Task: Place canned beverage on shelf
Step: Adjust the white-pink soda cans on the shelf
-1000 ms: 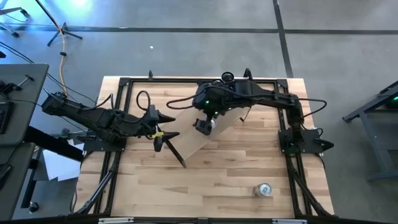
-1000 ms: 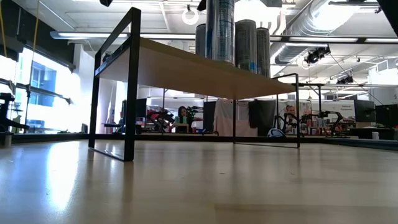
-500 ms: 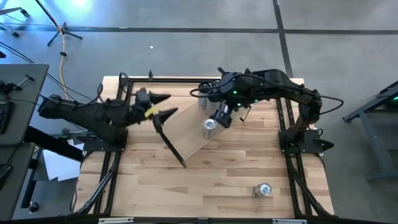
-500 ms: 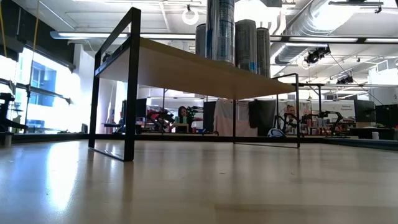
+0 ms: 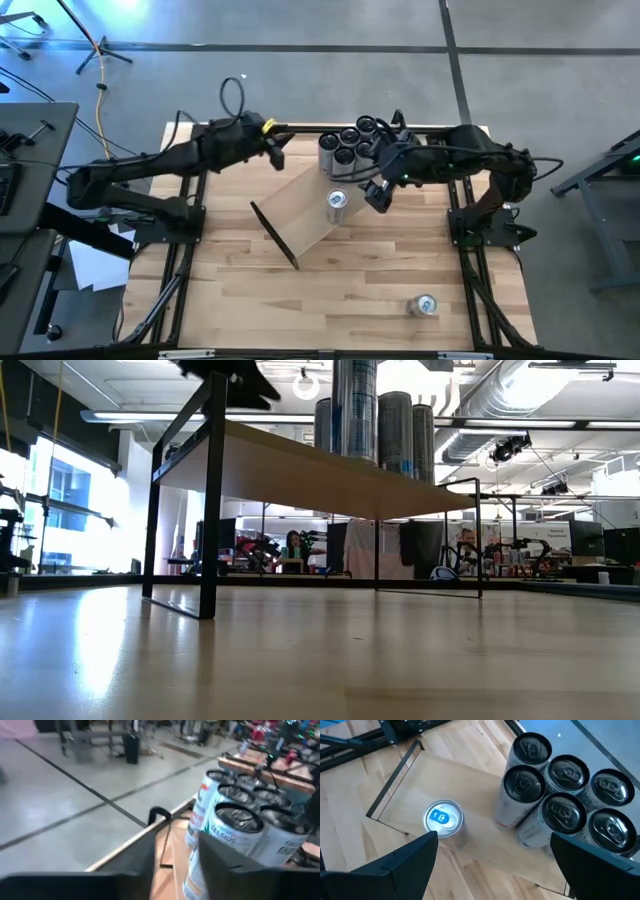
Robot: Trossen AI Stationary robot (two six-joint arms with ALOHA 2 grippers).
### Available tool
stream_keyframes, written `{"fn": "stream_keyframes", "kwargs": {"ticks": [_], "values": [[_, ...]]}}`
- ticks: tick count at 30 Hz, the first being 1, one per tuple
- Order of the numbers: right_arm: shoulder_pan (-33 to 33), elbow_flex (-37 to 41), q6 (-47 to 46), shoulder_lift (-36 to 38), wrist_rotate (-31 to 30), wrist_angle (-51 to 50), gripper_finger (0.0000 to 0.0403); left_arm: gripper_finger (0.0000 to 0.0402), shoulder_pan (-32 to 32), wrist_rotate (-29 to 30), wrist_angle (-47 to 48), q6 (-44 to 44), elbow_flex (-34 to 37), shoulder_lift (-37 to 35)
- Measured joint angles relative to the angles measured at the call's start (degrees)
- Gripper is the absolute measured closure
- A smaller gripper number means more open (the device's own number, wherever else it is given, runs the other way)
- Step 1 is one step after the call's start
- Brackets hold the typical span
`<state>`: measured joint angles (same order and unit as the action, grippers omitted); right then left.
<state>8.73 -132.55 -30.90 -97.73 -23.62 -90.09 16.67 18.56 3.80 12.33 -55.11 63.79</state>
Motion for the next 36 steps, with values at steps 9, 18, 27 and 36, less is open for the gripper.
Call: {"fn": "stream_keyframes", "kwargs": {"ticks": [9,18,27,36], "values": [[0.44,0.0,-1.67,0.56,-1.05,0.07,0.0029,0.0397,5.83,-12.28,-9.22,-0.43,0.0,11.32],[0.44,0.0,-1.65,0.56,-1.05,0.07,0.0029,0.0401,4.97,-12.47,-16.33,2.58,0.0,18.1],[0.44,0.0,-0.27,0.55,-1.53,0.07,0.0029,0.0401,2.26,-11.72,-18.37,4.09,0.0,21.2],[0.44,0.0,-0.17,0.56,-1.93,0.07,0.0029,0.0401,0.92,-11.36,-19.56,5.56,0.0,21.74]]}}
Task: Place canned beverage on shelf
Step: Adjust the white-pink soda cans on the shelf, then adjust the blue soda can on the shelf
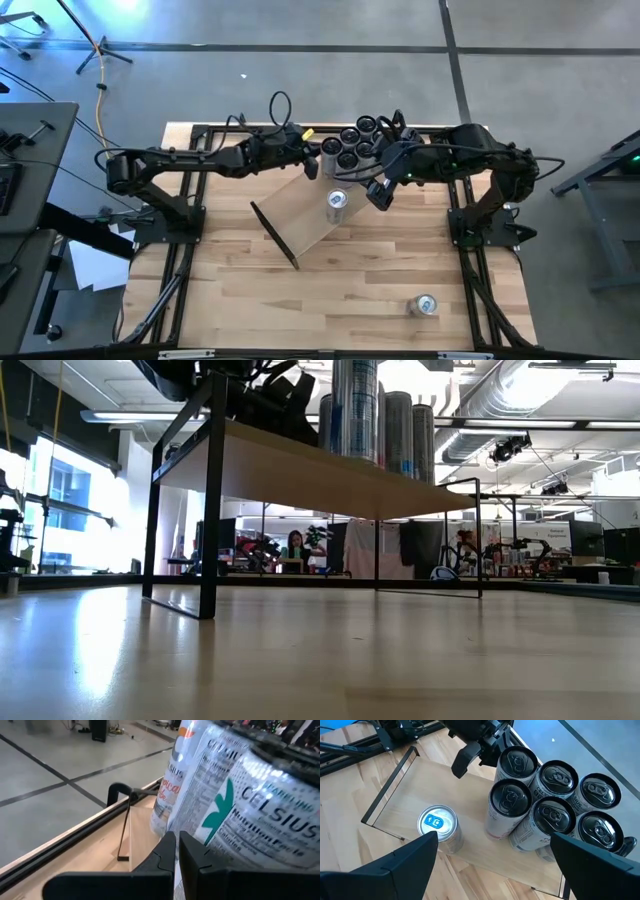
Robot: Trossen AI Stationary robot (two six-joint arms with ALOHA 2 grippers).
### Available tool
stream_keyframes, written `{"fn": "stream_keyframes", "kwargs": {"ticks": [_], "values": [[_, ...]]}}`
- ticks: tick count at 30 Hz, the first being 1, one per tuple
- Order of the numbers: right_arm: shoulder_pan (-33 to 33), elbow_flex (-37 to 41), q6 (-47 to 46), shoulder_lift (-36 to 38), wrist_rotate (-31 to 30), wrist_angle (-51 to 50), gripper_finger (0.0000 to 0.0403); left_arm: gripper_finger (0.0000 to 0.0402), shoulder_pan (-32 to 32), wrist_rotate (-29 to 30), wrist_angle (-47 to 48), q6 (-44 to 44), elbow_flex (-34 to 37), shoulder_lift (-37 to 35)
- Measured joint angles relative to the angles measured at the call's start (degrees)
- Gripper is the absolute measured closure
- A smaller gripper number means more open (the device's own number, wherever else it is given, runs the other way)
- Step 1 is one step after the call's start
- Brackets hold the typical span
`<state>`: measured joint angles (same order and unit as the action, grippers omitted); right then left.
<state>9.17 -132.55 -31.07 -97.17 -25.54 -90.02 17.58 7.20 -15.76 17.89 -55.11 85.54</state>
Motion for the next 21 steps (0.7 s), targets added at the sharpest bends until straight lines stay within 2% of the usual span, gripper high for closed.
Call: {"fn": "stream_keyframes", "kwargs": {"ticks": [14,21], "values": [[0.0,0.0,0.0,-0.02,-0.02,0.0,0.0029,0.0401,-1.14,1.02,-0.84,0.46,0.0,-0.04],[0.0,0.0,0.0,-0.02,-0.02,0.0,0.0029,0.0401,2.09,3.02,0.65,-2.99,0.0,-6.23]]}}
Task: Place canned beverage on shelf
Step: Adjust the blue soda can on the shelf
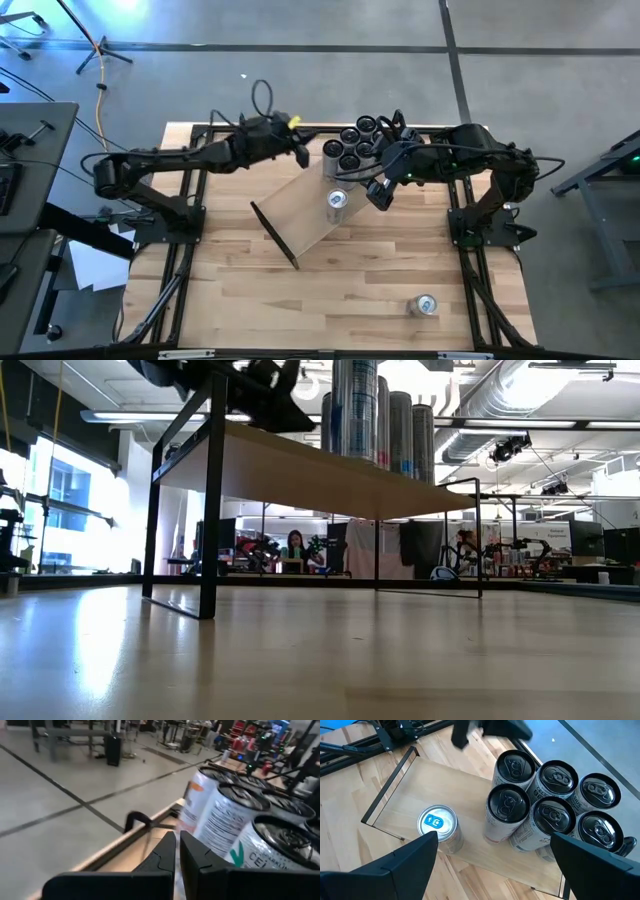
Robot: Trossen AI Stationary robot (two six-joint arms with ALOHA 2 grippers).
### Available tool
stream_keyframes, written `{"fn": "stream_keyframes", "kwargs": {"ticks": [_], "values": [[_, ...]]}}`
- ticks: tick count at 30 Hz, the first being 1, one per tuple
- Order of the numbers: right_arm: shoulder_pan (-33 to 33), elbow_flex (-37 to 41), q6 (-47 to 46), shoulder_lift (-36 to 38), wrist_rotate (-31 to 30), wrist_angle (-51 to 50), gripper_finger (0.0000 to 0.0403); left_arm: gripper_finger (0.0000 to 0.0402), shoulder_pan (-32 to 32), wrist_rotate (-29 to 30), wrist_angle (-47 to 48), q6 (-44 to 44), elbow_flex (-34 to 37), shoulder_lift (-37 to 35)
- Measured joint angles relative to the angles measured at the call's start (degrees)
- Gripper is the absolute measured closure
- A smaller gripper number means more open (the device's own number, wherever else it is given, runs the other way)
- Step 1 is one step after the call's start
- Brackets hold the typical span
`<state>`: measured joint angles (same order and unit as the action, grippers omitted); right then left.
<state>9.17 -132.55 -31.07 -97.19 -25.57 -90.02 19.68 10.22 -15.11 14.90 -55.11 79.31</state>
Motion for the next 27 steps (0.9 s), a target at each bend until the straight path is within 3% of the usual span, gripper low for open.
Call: {"fn": "stream_keyframes", "kwargs": {"ticks": [8,20,23,27], "values": [[0.0,0.0,0.0,0.0,-0.06,0.0,0.0029,0.0401,0.34,-1.96,10.28,-3.91,0.0,-10.31],[0.41,0.18,7.81,0.68,5.12,0.11,0.0033,0.0401,-10.22,-2.21,14.51,-4.47,0.0,-20.21],[0.59,3.61,7.63,3.63,6.06,0.17,0.0034,0.0401,-12.83,-2.19,14.51,-4.99,0.02,-21.23],[1.46,16.16,1.88,11.65,4.71,0.53,0.0034,0.0401,-15.87,-2.19,14.26,-5.03,0.4,-22.28]]}}
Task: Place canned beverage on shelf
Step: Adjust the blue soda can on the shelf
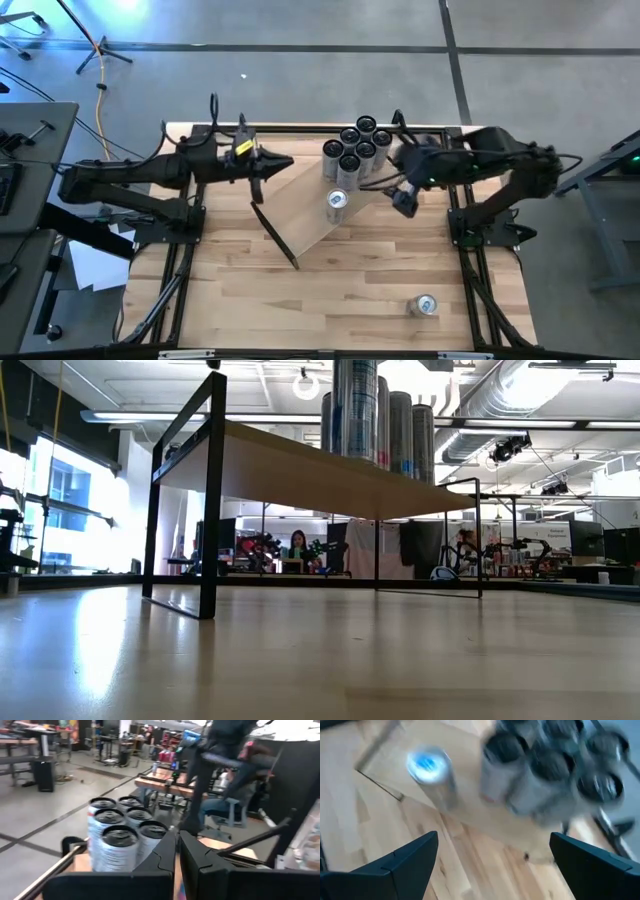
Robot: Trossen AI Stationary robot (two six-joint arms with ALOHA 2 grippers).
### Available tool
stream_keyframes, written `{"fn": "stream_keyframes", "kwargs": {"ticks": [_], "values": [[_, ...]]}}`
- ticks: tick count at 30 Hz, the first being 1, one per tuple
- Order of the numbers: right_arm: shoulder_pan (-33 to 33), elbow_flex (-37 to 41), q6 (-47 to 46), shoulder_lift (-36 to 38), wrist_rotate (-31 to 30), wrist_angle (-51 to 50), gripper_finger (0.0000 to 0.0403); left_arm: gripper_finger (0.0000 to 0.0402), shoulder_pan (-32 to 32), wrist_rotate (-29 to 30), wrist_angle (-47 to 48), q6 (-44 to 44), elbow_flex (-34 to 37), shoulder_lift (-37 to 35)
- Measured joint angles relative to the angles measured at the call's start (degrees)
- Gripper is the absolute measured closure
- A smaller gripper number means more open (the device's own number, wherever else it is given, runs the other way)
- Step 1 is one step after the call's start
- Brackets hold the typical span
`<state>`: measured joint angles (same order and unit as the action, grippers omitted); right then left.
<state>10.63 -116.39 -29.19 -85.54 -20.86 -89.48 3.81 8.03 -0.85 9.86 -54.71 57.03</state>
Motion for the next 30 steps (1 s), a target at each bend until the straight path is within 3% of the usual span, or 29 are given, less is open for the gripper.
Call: {"fn": "stream_keyframes", "kwargs": {"ticks": [7,13,18,24,30], "values": [[4.56,26.61,-7.85,17.36,0.04,17.24,0.0034,0.0401,-4.15,2.79,-7.81,5.21,9.18,-4.04],[5.23,40.81,-6.3,27.23,-0.02,36.61,0.0034,0.0401,-8.41,3.69,-16.47,9.28,13.92,-6.67],[5.2,45.95,-9.26,30.3,-0.03,44.15,0.0034,0.0401,-12.24,5.05,-16.33,7.4,13.31,-8.23],[5.16,47.22,-13.92,29.87,-0.03,44.38,0.0034,0.0401,-15.2,11.96,-15.42,2.93,13.31,-9.69],[5.14,47.26,-14.34,27.84,-0.31,46.4,0.0034,0.0401,-15.62,12.2,-14.95,2.88,13.31,-10.06]]}}
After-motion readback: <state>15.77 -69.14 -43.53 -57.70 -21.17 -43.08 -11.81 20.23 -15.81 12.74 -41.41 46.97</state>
